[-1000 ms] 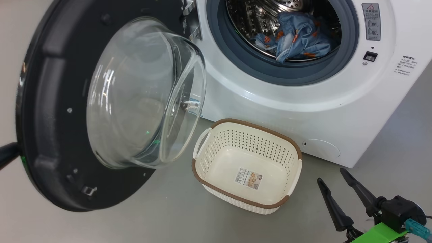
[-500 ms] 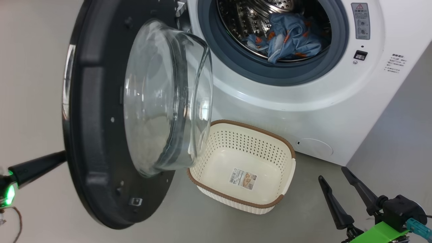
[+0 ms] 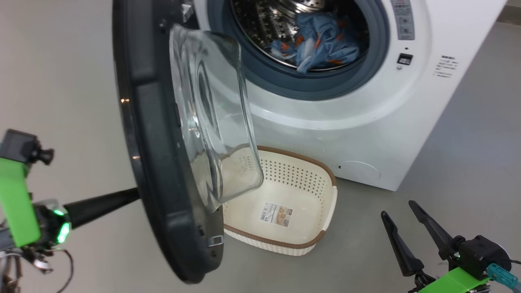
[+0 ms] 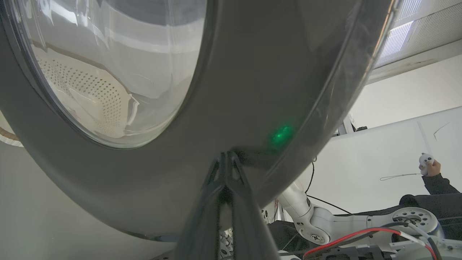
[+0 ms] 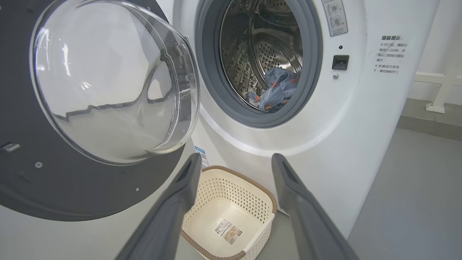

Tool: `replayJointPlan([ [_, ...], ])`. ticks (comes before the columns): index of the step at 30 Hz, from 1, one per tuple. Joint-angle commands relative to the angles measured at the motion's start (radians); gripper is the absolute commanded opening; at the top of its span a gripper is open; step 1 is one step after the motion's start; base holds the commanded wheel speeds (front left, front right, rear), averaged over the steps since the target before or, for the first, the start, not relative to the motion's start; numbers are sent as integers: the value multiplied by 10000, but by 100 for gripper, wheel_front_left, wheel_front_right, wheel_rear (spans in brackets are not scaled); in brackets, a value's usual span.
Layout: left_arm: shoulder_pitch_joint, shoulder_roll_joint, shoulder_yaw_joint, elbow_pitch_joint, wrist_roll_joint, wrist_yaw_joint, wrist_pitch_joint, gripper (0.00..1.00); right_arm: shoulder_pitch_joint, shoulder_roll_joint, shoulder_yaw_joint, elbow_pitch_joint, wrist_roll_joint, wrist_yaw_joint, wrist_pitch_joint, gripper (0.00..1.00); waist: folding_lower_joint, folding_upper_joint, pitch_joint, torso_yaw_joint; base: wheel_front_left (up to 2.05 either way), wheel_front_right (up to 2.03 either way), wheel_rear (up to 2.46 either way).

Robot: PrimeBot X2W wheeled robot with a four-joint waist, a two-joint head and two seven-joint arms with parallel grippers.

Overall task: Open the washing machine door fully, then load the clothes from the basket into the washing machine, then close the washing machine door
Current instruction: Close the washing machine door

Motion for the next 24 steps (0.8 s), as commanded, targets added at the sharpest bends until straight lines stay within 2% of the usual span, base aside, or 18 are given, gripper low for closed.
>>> replayJointPlan([
  [1,-529,228,306,-346,131,-113,-35,0,40,-107,126,-280,-56,14,-48,100,0,0,-24,-228,0,0,0],
  [7,-860,-449,-336,-599,474,-111,-184,0,20,-9,26,-310,-85,14,-48,100,0,0,9,-779,0,0,0],
  [24,-2035,-1828,-894,-346,1473,76,-1502,0,-298,290,-208,-426,-213,14,-48,100,0,0,533,-2024,0,0,0],
])
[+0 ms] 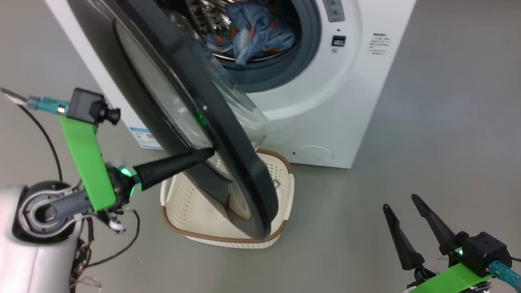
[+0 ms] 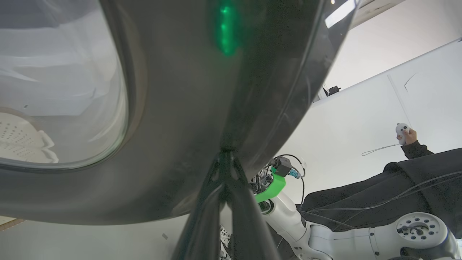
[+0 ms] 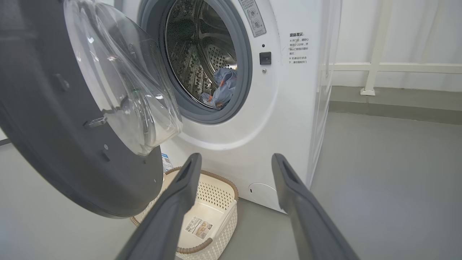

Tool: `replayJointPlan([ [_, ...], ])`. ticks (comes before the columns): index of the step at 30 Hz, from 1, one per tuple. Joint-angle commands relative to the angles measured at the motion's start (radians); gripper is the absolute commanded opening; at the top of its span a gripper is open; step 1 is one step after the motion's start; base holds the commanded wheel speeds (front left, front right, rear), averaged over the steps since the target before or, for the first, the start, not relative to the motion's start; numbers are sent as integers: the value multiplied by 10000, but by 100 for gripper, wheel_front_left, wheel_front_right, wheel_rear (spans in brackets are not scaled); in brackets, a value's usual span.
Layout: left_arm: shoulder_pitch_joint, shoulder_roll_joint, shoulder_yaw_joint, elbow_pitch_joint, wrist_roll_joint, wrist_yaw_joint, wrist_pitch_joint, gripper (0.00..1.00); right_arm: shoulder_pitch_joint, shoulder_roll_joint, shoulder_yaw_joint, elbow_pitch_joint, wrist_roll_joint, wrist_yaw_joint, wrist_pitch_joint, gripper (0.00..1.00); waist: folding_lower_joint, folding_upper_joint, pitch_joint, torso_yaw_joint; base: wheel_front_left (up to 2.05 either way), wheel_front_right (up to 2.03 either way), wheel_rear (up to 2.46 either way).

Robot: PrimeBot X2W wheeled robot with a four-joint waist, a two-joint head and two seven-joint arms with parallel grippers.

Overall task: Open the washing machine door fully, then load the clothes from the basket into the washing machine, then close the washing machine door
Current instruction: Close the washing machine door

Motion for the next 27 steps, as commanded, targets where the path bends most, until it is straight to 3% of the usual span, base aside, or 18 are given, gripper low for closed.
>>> replayJointPlan([
  [1,-514,224,378,-202,93,52,-134,0,-278,-58,134,-270,-118,14,-48,100,0,-1,202,-233,0,0,0],
  [12,-1520,-382,298,599,506,17,-806,0,-730,243,78,-291,-213,14,-48,100,0,-1,716,-967,0,0,0],
  [27,-2976,-686,586,1949,878,-77,-1654,0,-1165,603,-70,-364,-324,14,-48,100,0,-1,1406,-1921,0,0,0],
])
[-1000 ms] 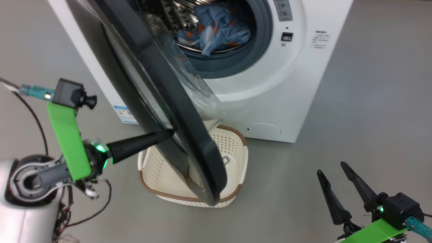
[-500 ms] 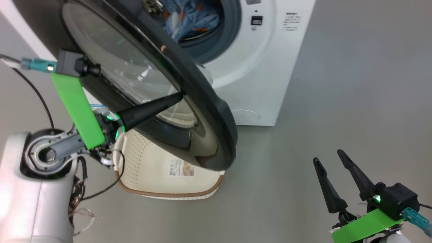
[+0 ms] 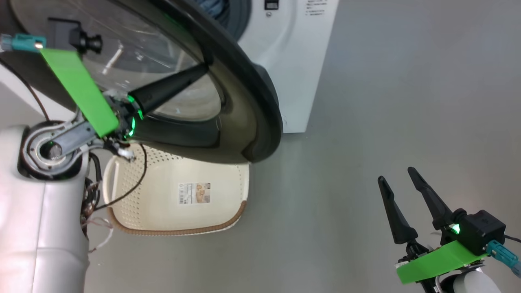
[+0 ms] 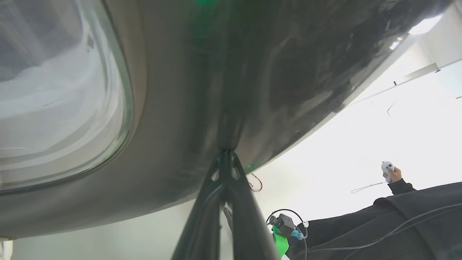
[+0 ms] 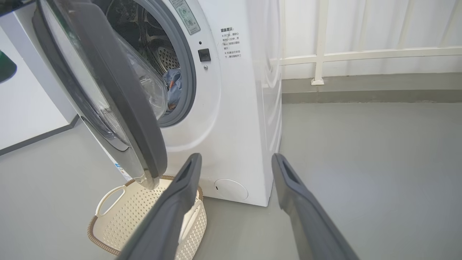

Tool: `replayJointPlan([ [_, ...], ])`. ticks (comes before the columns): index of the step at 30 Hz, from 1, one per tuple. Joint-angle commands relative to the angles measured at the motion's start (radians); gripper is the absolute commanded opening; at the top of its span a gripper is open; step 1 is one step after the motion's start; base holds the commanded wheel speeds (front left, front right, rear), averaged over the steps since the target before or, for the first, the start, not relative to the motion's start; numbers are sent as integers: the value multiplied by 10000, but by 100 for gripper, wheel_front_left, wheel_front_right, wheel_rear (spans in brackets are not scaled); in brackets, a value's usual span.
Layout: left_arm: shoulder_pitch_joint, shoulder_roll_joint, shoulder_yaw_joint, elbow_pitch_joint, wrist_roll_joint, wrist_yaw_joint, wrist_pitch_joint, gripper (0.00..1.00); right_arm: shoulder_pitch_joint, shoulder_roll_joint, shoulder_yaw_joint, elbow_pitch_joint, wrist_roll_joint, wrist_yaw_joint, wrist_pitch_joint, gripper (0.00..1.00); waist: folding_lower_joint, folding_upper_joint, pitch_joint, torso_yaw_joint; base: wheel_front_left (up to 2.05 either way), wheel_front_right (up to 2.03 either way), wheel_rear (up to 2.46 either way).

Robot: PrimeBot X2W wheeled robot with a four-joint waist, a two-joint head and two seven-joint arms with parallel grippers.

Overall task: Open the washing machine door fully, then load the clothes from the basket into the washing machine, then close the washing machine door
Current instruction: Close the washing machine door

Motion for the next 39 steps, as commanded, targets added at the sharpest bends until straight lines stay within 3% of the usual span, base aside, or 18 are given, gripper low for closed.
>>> replayJointPlan([
  [1,-581,254,442,-29,143,-71,-231,0,-323,-13,206,-270,-72,14,-48,100,0,-1,199,-243,0,0,0],
  [17,-1855,453,693,1497,437,-118,-1221,0,-522,137,172,-301,-114,14,-48,100,0,-1,427,-696,0,0,0],
  [31,-393,735,204,993,122,-120,-1505,0,-135,-144,98,-201,-84,14,-48,100,0,-1,-307,-139,0,0,0],
  [32,-243,747,202,957,84,-120,-1567,5,-87,-172,94,-199,-81,14,-48,100,0,-1,-367,-83,0,0,0],
  [33,-98,793,189,908,101,-120,-1652,29,-43,-199,89,-199,-76,14,-48,100,0,-1,-421,-30,0,0,0],
  [35,229,895,97,793,126,-120,-1744,47,37,-262,78,-196,-58,14,-48,100,0,-1,-523,74,0,0,0],
  [37,575,972,31,691,131,-120,-1890,100,118,-329,70,-194,-39,14,-48,100,0,-1,-621,176,0,0,0],
  [39,911,1052,-52,576,152,-120,-2040,100,209,-391,44,-192,-21,14,-48,100,0,-1,-711,284,0,0,0],
])
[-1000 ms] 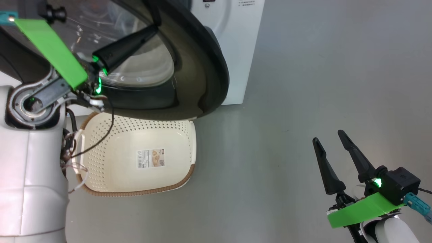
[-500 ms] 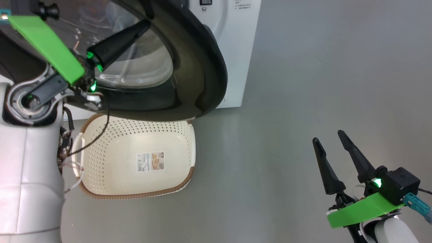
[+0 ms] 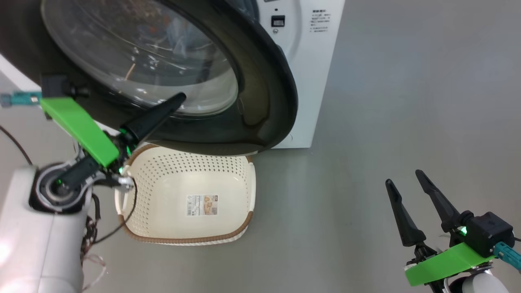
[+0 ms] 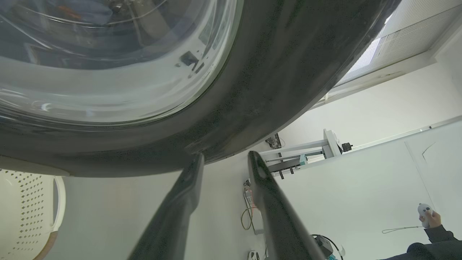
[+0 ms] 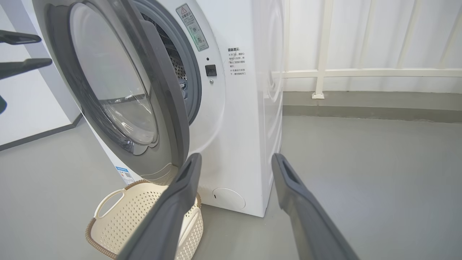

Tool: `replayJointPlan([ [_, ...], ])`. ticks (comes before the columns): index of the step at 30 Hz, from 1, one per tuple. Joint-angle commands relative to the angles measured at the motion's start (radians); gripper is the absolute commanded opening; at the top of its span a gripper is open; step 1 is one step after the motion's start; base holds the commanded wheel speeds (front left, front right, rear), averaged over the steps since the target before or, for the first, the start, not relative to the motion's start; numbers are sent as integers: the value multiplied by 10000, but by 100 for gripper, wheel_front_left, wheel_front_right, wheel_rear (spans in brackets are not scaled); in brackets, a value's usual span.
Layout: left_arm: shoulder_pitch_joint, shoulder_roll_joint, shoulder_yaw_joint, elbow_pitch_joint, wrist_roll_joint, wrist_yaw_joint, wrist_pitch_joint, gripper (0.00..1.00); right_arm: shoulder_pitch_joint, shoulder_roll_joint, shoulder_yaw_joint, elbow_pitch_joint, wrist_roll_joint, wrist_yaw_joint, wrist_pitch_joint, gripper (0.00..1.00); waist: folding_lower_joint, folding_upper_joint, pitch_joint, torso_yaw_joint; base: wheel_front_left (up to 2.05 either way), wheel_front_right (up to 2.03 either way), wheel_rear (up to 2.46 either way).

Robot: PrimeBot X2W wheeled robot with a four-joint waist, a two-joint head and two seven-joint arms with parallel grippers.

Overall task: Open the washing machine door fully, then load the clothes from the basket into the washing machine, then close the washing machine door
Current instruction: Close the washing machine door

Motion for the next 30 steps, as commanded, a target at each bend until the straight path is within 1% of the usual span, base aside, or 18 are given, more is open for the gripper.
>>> replayJointPlan([
  [1,123,496,283,-333,-51,-105,-177,100,156,-148,112,-233,-6,14,-48,100,0,0,-203,216,0,0,0],
  [5,797,652,202,-501,-53,-105,-606,100,331,-240,77,-229,23,14,-48,100,0,0,-386,369,0,0,0],
  [9,1649,897,143,-662,-16,-105,-1256,100,545,-349,37,-235,68,14,-48,100,0,0,-605,487,0,0,0],
  [14,2546,1164,202,-751,-58,-105,-2063,100,784,-436,-68,-279,95,14,-48,100,0,0,-758,525,0,0,0],
  [15,2546,1164,202,-751,-58,-105,-2063,100,784,-436,-68,-279,95,14,-48,100,0,0,-758,525,0,0,0],
  [20,3368,1416,279,-733,-168,-105,-2759,100,1080,-491,-238,-314,103,14,-48,100,0,0,-862,573,0,0,0],
  [26,4300,1739,328,-807,-31,-105,-3883,100,1373,-531,-464,-340,111,14,-48,100,0,0,-1000,512,0,0,0],
  [30,4813,1968,148,-822,230,-105,-4698,100,1534,-546,-595,-376,114,14,-48,100,0,0,-1073,462,0,0,0],
])
